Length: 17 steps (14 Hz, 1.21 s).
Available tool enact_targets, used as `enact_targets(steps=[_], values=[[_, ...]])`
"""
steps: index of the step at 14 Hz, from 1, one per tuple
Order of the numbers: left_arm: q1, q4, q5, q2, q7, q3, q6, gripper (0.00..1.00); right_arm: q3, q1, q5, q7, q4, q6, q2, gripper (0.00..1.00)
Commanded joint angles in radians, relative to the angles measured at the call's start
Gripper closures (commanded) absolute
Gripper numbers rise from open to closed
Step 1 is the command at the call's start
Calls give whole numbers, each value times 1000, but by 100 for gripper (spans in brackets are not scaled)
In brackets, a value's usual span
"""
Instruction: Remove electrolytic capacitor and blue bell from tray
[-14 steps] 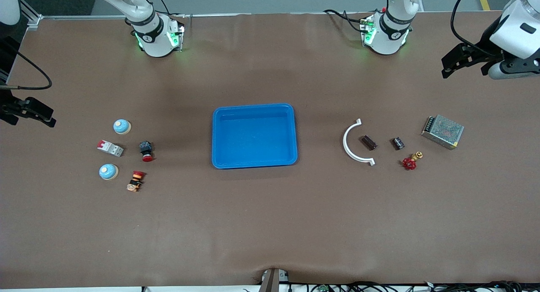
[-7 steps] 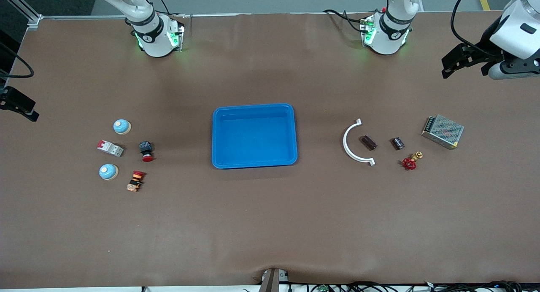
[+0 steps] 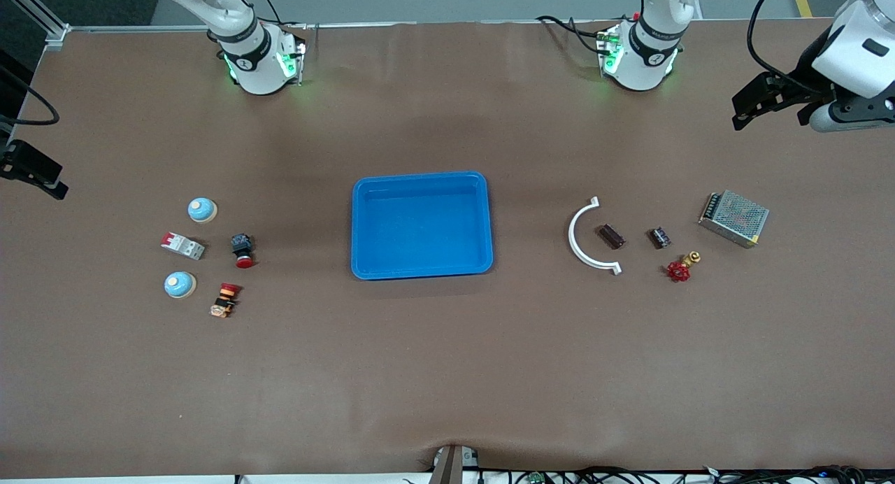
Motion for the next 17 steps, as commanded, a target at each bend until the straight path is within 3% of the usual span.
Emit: enact_targets(steps=[1, 9, 14, 17], values=[[6, -4, -4, -7, 18, -1, 10, 0, 48, -18, 14, 45, 73, -68, 14, 0], [0, -13, -4, -10, 17, -3, 20, 0, 65, -13, 12, 82, 77, -113, 6, 0], [0, -70, -15, -35, 17, -4, 66, 0, 68, -12, 14, 82, 74, -113, 6, 0], [0, -105, -16, -64, 17, -4, 74, 0, 66, -12, 86, 82, 69, -145, 6, 0]])
